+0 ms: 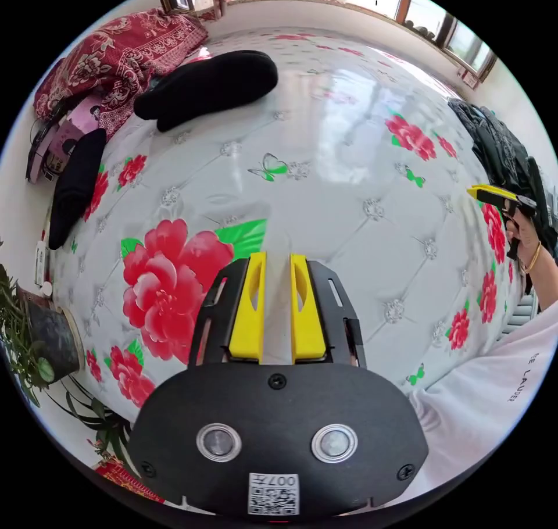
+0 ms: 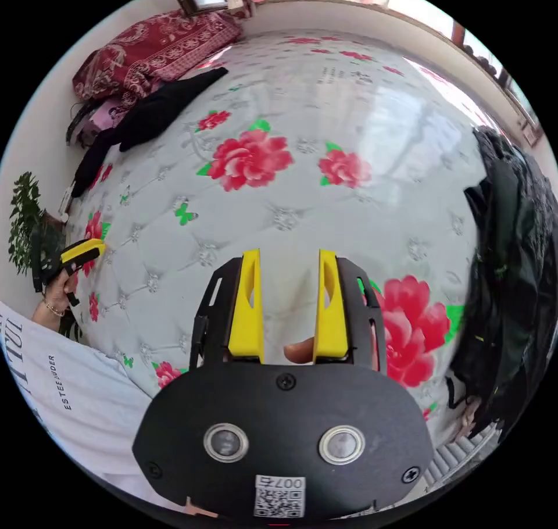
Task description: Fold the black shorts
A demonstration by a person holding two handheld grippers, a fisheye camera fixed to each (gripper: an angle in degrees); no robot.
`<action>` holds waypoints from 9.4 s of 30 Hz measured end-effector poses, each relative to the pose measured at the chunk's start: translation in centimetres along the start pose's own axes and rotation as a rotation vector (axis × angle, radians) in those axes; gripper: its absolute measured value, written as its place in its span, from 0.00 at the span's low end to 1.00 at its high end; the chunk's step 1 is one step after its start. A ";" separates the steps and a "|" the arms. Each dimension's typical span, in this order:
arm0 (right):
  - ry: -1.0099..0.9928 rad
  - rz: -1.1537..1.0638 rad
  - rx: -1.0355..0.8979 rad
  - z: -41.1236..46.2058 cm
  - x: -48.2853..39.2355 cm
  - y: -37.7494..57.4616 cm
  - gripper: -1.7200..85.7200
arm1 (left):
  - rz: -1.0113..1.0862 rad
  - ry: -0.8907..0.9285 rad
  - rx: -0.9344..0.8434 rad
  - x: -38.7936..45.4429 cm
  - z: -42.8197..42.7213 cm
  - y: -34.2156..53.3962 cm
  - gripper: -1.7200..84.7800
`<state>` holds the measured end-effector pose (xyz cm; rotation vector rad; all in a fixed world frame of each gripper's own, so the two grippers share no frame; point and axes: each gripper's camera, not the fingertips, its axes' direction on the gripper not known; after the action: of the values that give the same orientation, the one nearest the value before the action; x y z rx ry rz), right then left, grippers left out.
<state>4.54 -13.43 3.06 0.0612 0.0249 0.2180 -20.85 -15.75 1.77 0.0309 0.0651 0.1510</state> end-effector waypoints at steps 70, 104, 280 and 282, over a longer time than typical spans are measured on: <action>-0.016 -0.565 -0.131 7.0 -19.2 -13.5 0.07 | 0.021 0.325 -0.004 -4.5 -2.3 8.6 0.10; -0.193 0.077 0.225 -10.0 6.8 19.6 0.07 | -0.157 0.002 -0.045 -8.5 -11.7 13.2 0.05; -0.899 0.842 0.301 4.0 19.2 7.6 0.02 | -0.527 -0.035 0.243 -14.3 -0.2 3.4 0.03; -0.873 0.818 0.364 2.1 18.8 6.8 0.02 | -0.547 -0.017 0.274 -14.3 -1.2 4.1 0.03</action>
<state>21.54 -2.89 5.28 0.5285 -0.8459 0.9869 -35.67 -13.86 1.59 0.2854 0.0747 -0.4057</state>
